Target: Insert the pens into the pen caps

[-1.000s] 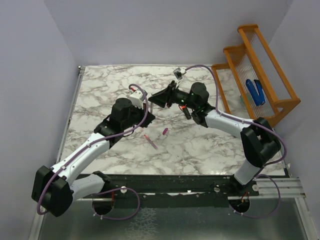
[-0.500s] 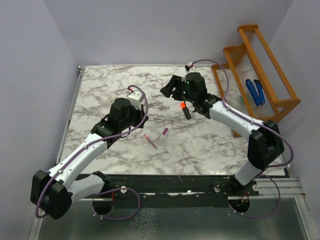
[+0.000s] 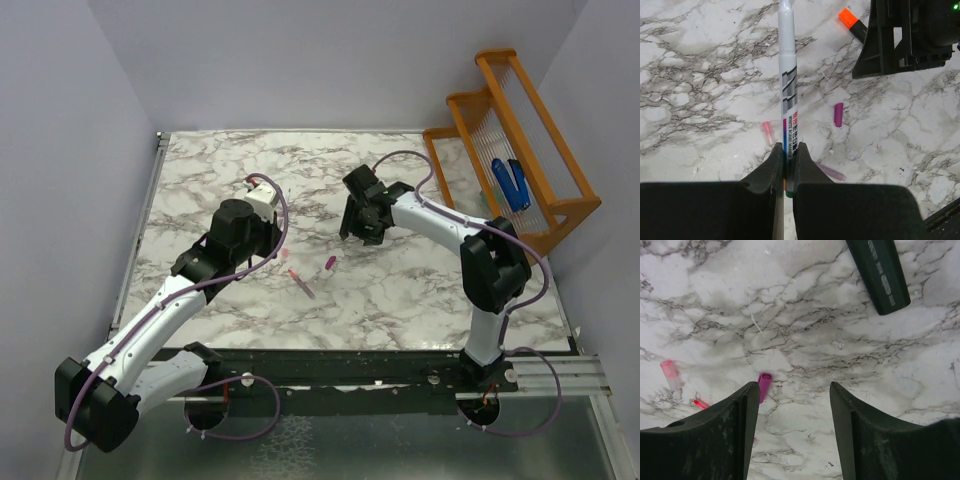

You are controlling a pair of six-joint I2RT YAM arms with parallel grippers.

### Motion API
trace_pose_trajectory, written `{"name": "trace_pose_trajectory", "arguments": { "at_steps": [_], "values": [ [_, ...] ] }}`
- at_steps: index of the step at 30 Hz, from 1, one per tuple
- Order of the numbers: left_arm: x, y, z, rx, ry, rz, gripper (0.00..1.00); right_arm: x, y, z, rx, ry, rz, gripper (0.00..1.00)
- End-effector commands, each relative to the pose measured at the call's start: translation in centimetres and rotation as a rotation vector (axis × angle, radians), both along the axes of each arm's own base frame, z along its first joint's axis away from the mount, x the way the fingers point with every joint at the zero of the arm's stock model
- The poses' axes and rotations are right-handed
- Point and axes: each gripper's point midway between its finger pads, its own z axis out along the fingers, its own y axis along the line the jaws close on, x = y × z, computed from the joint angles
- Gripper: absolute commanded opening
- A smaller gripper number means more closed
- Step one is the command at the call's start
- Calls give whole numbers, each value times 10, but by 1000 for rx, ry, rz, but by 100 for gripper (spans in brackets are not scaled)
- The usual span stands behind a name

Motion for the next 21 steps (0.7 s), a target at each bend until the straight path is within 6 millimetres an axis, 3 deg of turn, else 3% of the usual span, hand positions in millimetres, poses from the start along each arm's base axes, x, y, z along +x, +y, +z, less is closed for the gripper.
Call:
{"name": "trace_pose_trajectory", "arguments": {
  "at_steps": [1,4,11,21],
  "values": [
    [0,0,6,7,-2,-12,0,-21,3,-23,-73,101,-41,60],
    [0,0,5,4,1,-14,0,-24,11,-37,-68,138,-54,55],
    [0,2,7,4,-3,-7,0,-27,27,-52,-69,177,-73,52],
    [-1,1,6,2,3,-14,0,-16,40,-44,-8,132,-99,45]
  ]
}}
